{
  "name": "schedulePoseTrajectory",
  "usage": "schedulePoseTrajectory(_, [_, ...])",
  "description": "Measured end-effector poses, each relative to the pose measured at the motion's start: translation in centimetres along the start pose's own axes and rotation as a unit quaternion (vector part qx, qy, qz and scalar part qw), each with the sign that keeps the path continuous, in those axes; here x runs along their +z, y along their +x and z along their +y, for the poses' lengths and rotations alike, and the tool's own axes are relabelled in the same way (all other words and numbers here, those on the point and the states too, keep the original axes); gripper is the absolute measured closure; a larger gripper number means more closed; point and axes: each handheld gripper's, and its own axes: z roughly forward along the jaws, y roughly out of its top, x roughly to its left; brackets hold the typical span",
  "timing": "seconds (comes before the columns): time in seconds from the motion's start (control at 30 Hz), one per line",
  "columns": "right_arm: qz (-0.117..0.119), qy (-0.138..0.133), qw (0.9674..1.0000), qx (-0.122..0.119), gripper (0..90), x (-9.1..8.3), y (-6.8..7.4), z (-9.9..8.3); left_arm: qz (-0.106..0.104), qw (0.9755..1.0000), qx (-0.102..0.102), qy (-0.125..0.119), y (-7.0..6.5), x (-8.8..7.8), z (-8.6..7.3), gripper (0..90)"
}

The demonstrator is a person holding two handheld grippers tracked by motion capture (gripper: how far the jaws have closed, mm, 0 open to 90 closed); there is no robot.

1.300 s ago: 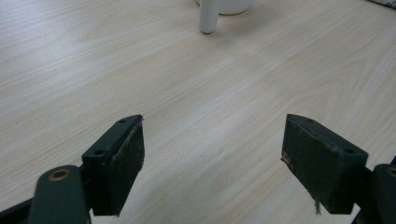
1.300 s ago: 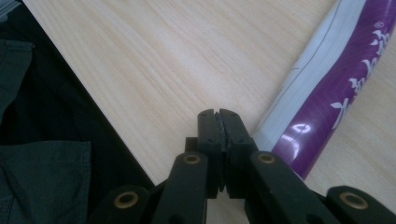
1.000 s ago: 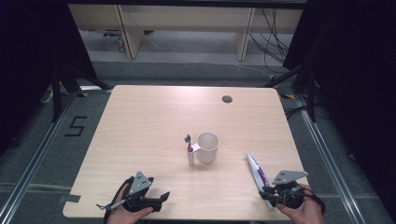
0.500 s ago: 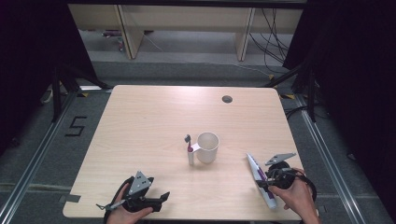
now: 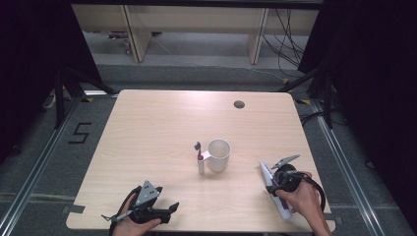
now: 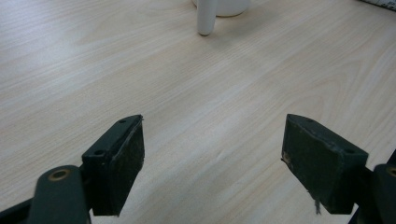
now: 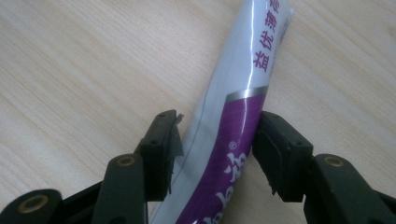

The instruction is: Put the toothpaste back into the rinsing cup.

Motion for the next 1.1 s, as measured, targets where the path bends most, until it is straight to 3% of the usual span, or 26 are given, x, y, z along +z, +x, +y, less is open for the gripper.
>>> schedulePoseTrajectory(0.13, [-0.002,0.014,0.9999,-0.005,54.0,0.4,0.1,0.2,0.001,1.0,0.001,0.0,0.0,0.0,0.0,21.0])
schedulePoseTrajectory(0.17, [0.0,0.013,0.9998,-0.016,54.9,0.5,0.0,0.3,0.0,1.0,0.001,0.0,0.0,0.0,0.0,21.0])
schedulePoseTrajectory(0.23, [0.007,0.018,0.9998,-0.009,56.7,0.6,0.2,0.4,-0.001,1.0,-0.001,-0.002,0.0,0.0,0.0,21.0])
schedulePoseTrajectory(0.27, [0.005,0.014,0.9995,-0.026,57.8,0.6,0.0,0.5,-0.001,1.0,-0.001,-0.002,0.0,0.0,0.0,21.0])
schedulePoseTrajectory(0.3, [0.003,0.021,0.9997,-0.011,58.7,0.6,0.3,0.5,-0.004,1.0,0.0,-0.001,0.0,-0.1,0.0,21.0])
schedulePoseTrajectory(0.37, [0.003,0.027,0.9995,-0.015,59.9,0.5,0.4,0.6,-0.003,0.9999,-0.009,-0.008,-0.1,0.0,0.0,21.0])
schedulePoseTrajectory(0.53, [-0.001,0.037,0.999,-0.025,61.3,0.5,0.6,1.0,-0.003,1.0,0.0,-0.003,0.0,-0.1,0.0,21.0])
schedulePoseTrajectory(0.57, [0.006,0.042,0.9989,-0.018,61.6,0.5,0.7,1.0,-0.003,1.0,0.0,-0.003,0.0,-0.1,0.0,21.0])
schedulePoseTrajectory(0.63, [0.002,0.036,0.9986,-0.04,62.2,0.7,0.5,1.2,-0.003,0.9999,-0.008,-0.009,-0.1,0.0,0.0,21.0])
schedulePoseTrajectory(0.73, [0.012,0.05,0.9984,-0.024,63.3,0.6,0.7,1.3,-0.003,1.0,0.001,-0.002,-0.1,-0.1,0.0,21.0])
schedulePoseTrajectory(0.77, [0.012,0.049,0.9984,-0.028,63.7,0.6,0.6,1.3,-0.002,0.9999,-0.008,-0.01,-0.2,0.0,0.0,21.0])
schedulePoseTrajectory(0.83, [0.011,0.041,0.9983,-0.041,64.6,0.7,0.3,1.3,-0.001,1.0,-0.001,-0.004,0.0,0.0,0.0,21.0])
schedulePoseTrajectory(0.9, [0.012,0.046,0.9982,-0.038,65.7,0.7,0.5,1.3,-0.002,1.0,-0.001,-0.004,0.0,-0.1,0.0,21.0])
schedulePoseTrajectory(0.97, [0.013,0.058,0.998,-0.021,67.2,0.6,0.9,1.3,-0.003,1.0,-0.002,-0.003,0.0,-0.1,0.0,21.0])
schedulePoseTrajectory(1.03, [0.015,0.046,0.9976,-0.05,69.9,0.8,0.6,1.4,-0.002,1.0,-0.002,-0.001,0.0,-0.1,0.0,21.0])
schedulePoseTrajectory(1.07, [0.018,0.054,0.9976,-0.039,72.9,0.8,0.8,1.4,-0.001,1.0,-0.002,0.0,0.0,-0.1,0.0,21.1])
schedulePoseTrajectory(1.1, [0.022,0.057,0.9972,-0.043,75.8,0.7,0.9,1.5,0.0,1.0,-0.001,0.0,0.0,-0.1,0.0,21.1])
